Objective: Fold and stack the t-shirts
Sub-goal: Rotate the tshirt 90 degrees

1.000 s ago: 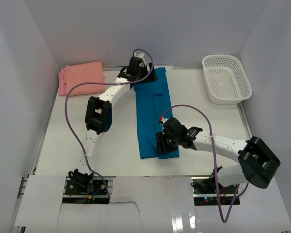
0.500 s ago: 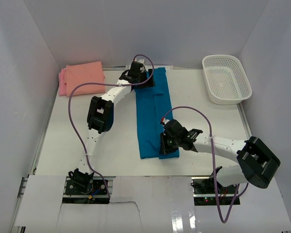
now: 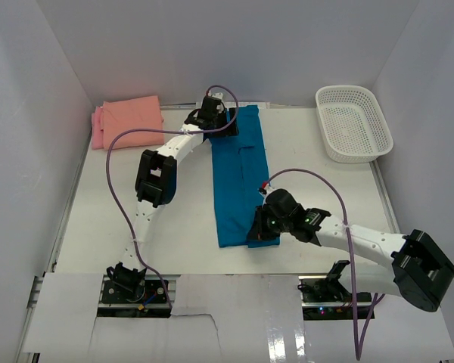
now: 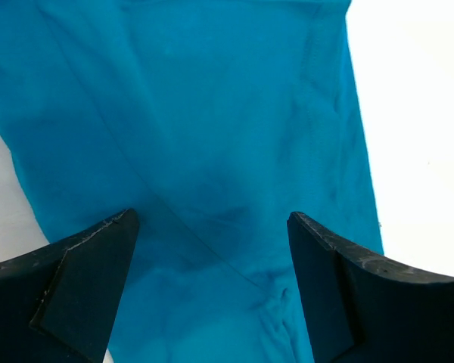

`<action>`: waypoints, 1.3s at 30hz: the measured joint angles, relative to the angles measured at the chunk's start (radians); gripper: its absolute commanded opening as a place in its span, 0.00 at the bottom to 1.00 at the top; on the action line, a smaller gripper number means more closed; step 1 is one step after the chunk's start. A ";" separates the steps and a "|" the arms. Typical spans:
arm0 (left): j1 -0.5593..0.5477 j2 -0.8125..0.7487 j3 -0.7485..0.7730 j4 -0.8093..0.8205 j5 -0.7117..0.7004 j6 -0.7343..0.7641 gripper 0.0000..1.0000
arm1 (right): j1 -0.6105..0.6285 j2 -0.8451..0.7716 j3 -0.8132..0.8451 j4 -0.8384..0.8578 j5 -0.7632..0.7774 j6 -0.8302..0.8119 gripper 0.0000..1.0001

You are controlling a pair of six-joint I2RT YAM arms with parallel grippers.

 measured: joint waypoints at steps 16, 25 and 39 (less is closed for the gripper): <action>0.013 0.033 0.020 -0.008 -0.003 0.011 0.92 | -0.002 0.034 -0.186 0.179 -0.135 0.286 0.20; 0.014 0.034 0.040 -0.019 -0.003 0.014 0.92 | -0.002 -0.054 -0.151 0.047 -0.058 0.283 0.44; 0.018 -0.050 0.148 -0.191 -0.109 0.005 0.94 | 0.013 -0.048 0.118 -0.282 0.101 0.129 0.46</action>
